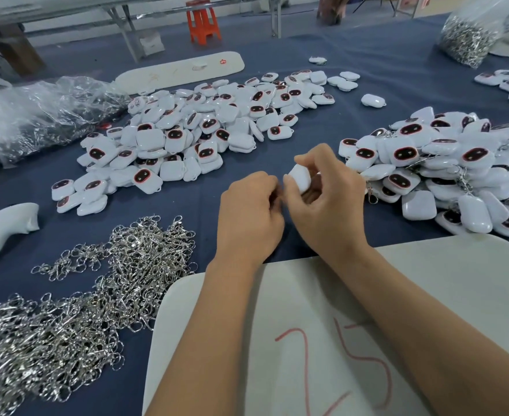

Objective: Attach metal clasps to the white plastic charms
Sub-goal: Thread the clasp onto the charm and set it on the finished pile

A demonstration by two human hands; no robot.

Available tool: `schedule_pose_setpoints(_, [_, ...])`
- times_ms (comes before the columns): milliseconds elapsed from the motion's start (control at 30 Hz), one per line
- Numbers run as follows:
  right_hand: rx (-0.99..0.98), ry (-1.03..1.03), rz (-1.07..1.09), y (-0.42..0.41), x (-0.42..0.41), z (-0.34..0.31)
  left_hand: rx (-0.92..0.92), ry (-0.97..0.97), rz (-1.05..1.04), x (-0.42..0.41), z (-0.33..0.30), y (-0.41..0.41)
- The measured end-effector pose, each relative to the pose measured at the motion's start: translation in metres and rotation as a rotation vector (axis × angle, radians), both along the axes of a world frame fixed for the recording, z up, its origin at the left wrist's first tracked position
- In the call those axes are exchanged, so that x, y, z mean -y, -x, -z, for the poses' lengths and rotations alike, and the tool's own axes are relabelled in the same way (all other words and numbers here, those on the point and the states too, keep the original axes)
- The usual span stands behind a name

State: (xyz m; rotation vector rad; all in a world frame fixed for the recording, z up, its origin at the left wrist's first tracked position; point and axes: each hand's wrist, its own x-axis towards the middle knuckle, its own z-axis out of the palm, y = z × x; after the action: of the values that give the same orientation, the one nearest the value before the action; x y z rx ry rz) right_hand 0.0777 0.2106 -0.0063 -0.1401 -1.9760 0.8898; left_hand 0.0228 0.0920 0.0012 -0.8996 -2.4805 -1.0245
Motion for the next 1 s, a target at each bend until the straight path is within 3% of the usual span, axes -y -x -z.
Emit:
schedule_pose_setpoints(67, [0.001, -0.105, 0.028, 0.002, 0.002, 0.001, -0.036, 0.072, -0.025, -0.003, 0.0, -0.001])
schedule_pose_setpoints(133, [0.017, -0.022, 0.026, 0.004, 0.001, 0.003, 0.0, 0.065, -0.062, -0.005, 0.002, -0.001])
schedule_pose_setpoints(300, [0.021, 0.754, -0.17, 0.006, -0.01, 0.0, 0.367, -0.439, -0.001, -0.011, -0.001, -0.005])
schedule_pose_setpoints(400, [0.02, 0.974, -0.273, 0.009, -0.017, -0.001, 0.769, -0.805, 0.12, -0.013, -0.004, -0.003])
schedule_pose_setpoints(467, [0.033, 1.039, -0.325, 0.009, -0.018, -0.001, 0.92, -0.906, 0.172, -0.011, -0.005, -0.002])
schedule_pose_setpoints(833, [0.084, 1.039, -0.454, 0.006, -0.016, -0.004, 0.79, -0.772, 0.123, -0.011, 0.0, 0.0])
schedule_pose_setpoints(1000, [0.132, 0.999, -0.421, 0.008, -0.016, -0.002, 0.604, -0.812, 0.066, -0.015, 0.002, -0.001])
